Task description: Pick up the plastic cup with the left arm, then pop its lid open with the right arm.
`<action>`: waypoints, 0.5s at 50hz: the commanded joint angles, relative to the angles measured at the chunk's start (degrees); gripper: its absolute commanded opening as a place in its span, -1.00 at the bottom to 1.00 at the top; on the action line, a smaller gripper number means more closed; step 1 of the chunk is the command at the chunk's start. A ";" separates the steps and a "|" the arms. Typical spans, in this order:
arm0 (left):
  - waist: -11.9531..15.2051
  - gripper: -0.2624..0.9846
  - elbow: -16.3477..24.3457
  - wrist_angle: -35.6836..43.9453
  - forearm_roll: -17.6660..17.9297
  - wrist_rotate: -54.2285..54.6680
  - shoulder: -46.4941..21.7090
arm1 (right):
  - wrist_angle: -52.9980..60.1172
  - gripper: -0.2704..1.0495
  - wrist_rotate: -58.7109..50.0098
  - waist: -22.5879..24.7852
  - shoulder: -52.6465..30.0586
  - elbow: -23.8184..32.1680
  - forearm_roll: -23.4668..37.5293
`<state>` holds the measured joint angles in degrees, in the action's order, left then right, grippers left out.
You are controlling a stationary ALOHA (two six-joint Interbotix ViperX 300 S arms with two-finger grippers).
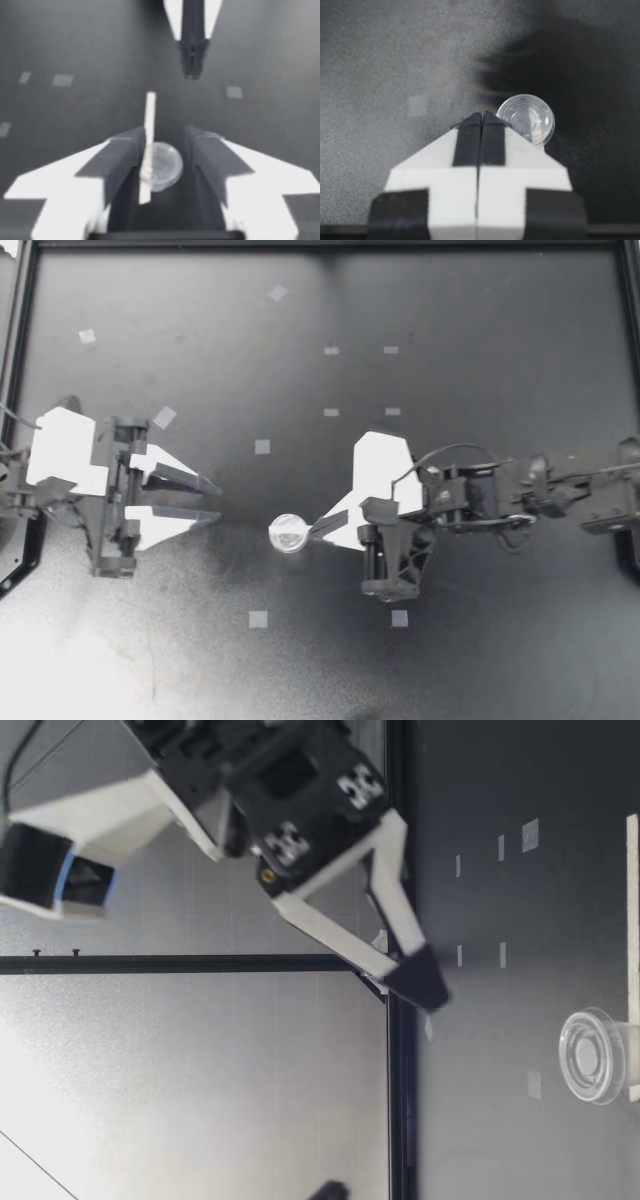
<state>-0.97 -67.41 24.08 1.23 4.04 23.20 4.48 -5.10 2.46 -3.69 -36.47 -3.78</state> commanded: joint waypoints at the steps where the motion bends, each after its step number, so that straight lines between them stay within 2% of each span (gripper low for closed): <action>1: -0.18 0.16 1.05 1.41 0.00 0.09 -2.02 | 1.05 -0.76 -0.44 0.35 -0.26 1.67 -0.18; 25: -0.35 0.20 4.39 3.43 0.00 0.09 -15.47 | 4.22 -0.76 -2.02 0.35 -4.57 2.20 -0.18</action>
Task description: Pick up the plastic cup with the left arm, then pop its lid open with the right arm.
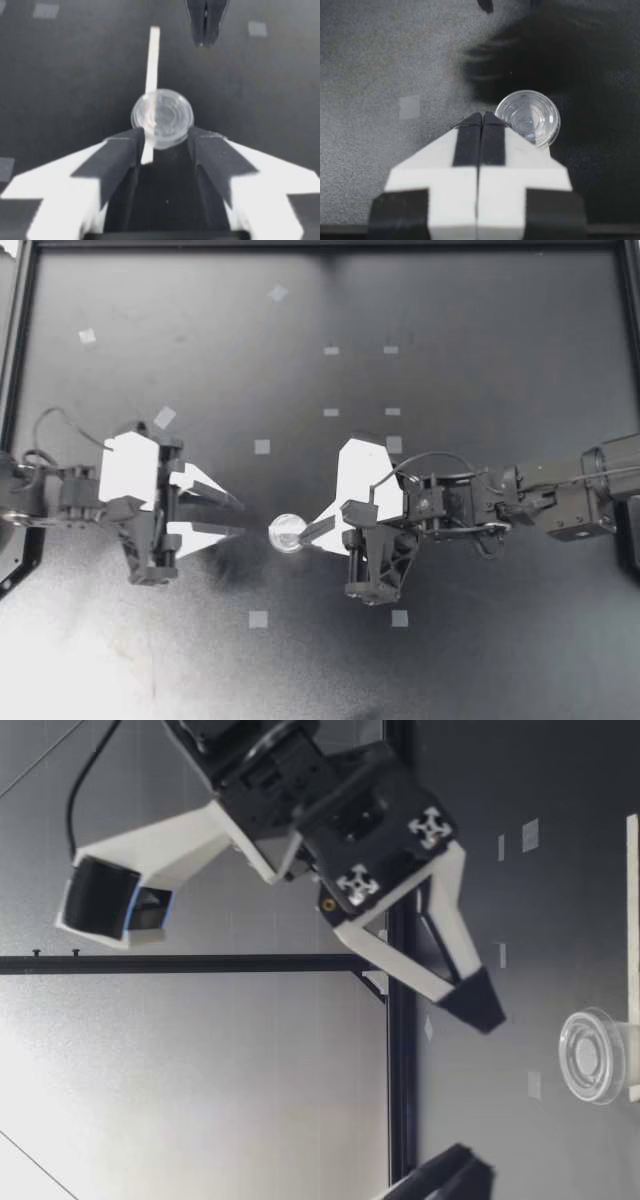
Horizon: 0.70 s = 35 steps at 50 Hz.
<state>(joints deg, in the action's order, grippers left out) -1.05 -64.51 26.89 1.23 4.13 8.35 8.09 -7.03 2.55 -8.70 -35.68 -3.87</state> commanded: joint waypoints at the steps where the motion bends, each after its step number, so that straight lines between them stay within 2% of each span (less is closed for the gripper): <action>1: -0.26 0.21 1.67 0.62 0.00 0.00 -0.97 | 0.70 -0.76 -0.09 0.26 0.35 1.49 -0.09; 17: -0.26 0.27 3.96 0.18 0.00 0.00 -7.29 | 0.70 -0.76 -1.49 -0.18 -3.08 2.99 -0.09; 35: -0.26 0.34 5.80 -0.35 -0.09 -0.09 -11.25 | 0.70 -0.76 -2.90 -1.58 -4.66 2.99 0.00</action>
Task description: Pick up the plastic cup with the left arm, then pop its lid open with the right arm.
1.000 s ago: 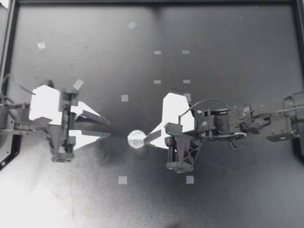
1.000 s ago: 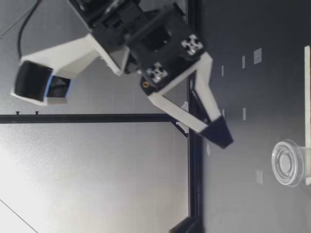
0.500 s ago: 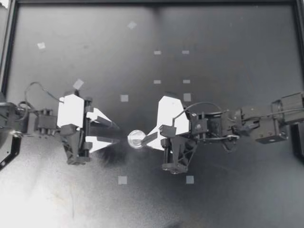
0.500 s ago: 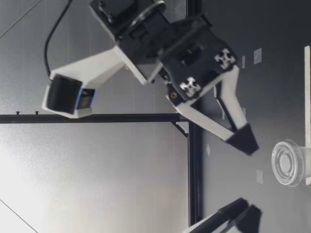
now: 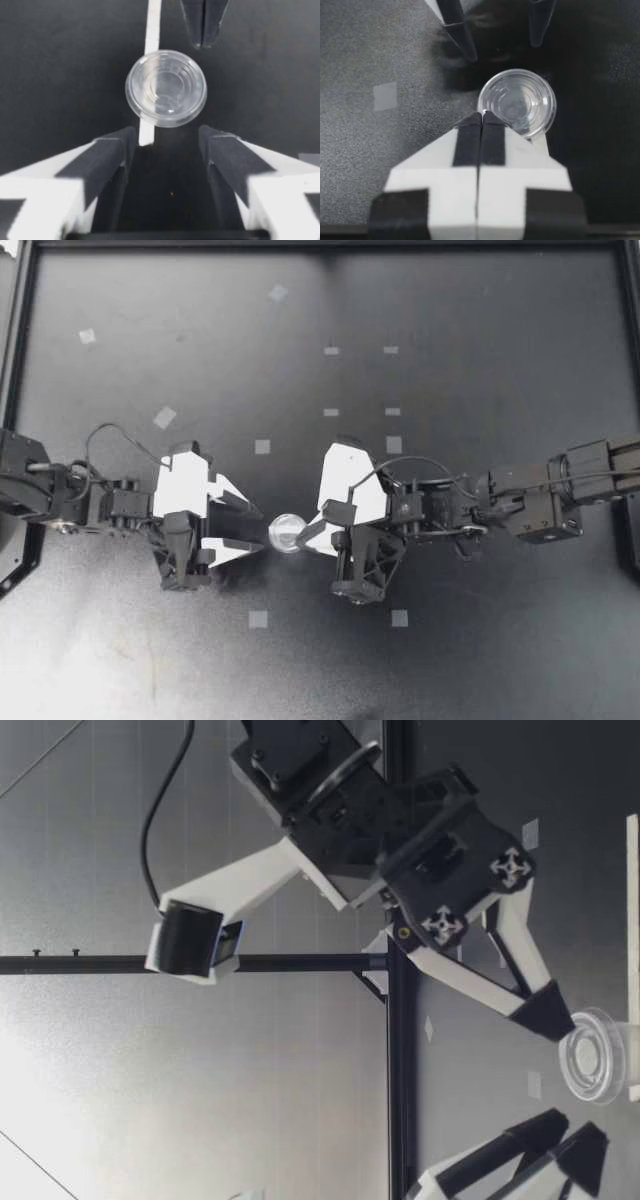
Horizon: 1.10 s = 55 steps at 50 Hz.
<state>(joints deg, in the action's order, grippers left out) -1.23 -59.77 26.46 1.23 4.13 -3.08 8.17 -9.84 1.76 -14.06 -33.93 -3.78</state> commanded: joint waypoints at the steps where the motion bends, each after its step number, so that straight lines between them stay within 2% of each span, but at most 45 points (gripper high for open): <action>1: -0.09 0.34 1.14 0.09 -0.09 -0.09 -0.18 | 0.62 -0.76 -0.09 -0.88 0.70 1.23 -0.09; 30: -0.09 0.34 4.48 0.79 -0.09 -0.79 -5.80 | 0.62 -0.76 -0.09 -1.58 -0.88 1.85 -0.09; 55: -0.09 0.34 5.19 1.85 -0.18 -0.70 -6.15 | -1.76 -0.76 -0.44 -1.58 -1.93 1.23 -0.09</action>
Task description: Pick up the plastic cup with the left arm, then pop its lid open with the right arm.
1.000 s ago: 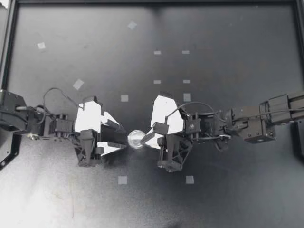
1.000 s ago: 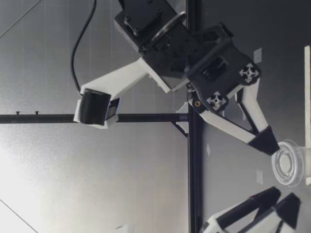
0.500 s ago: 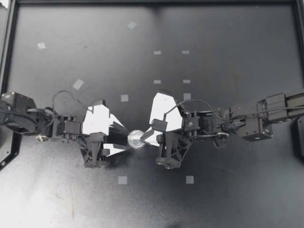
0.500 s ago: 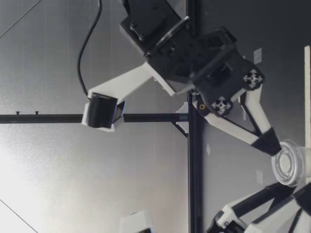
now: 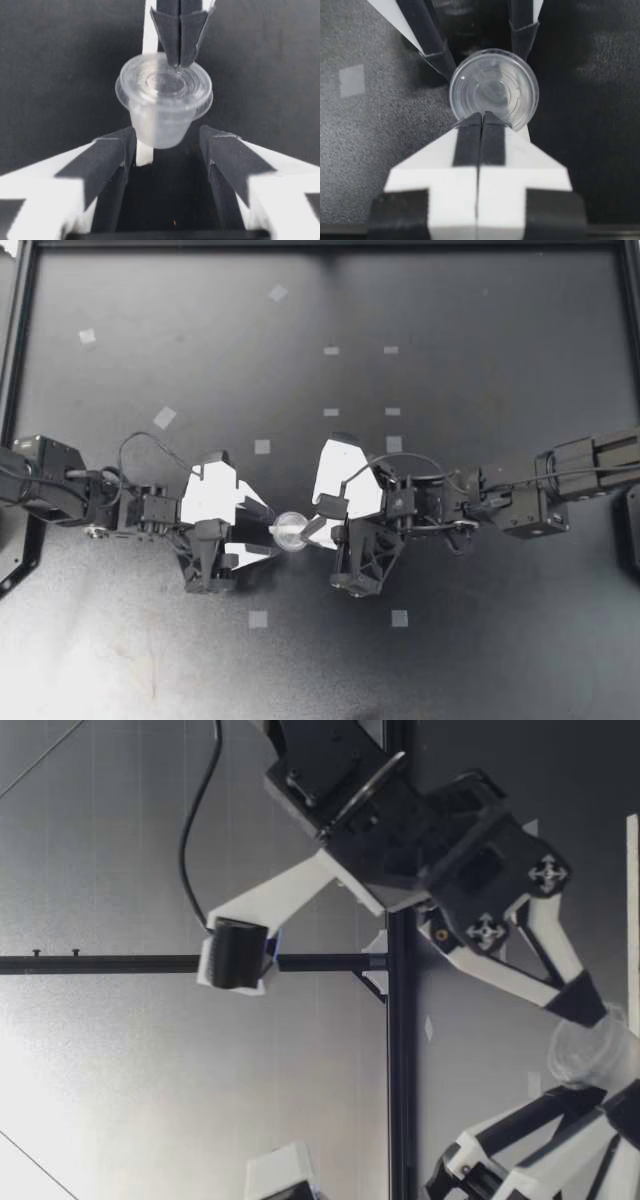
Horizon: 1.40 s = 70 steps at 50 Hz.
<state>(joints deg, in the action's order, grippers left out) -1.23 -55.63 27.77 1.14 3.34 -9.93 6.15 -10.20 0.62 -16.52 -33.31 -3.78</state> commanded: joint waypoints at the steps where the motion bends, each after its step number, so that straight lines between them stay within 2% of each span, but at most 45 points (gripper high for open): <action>1: -0.09 0.34 1.14 0.53 -0.09 0.00 0.70 | 0.26 -0.76 -0.18 -0.44 0.44 0.62 -0.09; 28: -0.09 0.29 2.90 -1.76 -0.18 -0.35 0.09 | 0.70 -0.76 -0.88 -0.44 0.00 0.79 0.00; 36: -0.09 0.11 3.25 -3.43 -0.44 -0.97 0.09 | 0.70 -0.76 -0.88 -0.44 0.35 0.70 0.00; 49: -0.53 -0.36 3.16 -3.87 -1.05 -1.05 1.05 | -1.05 -0.76 -1.58 -0.44 4.22 0.09 -0.09; 55: -0.53 -0.39 2.11 -3.08 -0.88 -0.62 3.43 | -2.72 -0.75 -4.48 -0.44 10.28 -1.76 -0.88; 58: -0.44 -0.39 0.70 -0.88 -0.70 -0.62 6.50 | -2.55 -0.72 -7.91 -0.44 14.85 -4.31 -1.32; 63: -0.09 -0.39 -3.16 8.70 0.79 -0.70 13.36 | 1.23 -0.54 -16.08 -0.53 21.80 -9.67 -2.46; 66: 0.09 -0.39 -6.24 17.14 2.64 -1.49 17.23 | 7.82 -0.34 -22.68 -0.62 23.91 -13.10 -2.81; 70: 0.18 -0.39 -10.37 30.50 5.54 -3.52 21.01 | 21.88 0.07 -34.10 -0.53 23.55 -17.40 -2.72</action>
<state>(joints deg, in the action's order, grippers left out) -1.41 -63.72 48.52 4.92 0.88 7.38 18.46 -38.67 0.53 6.15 -48.69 -6.42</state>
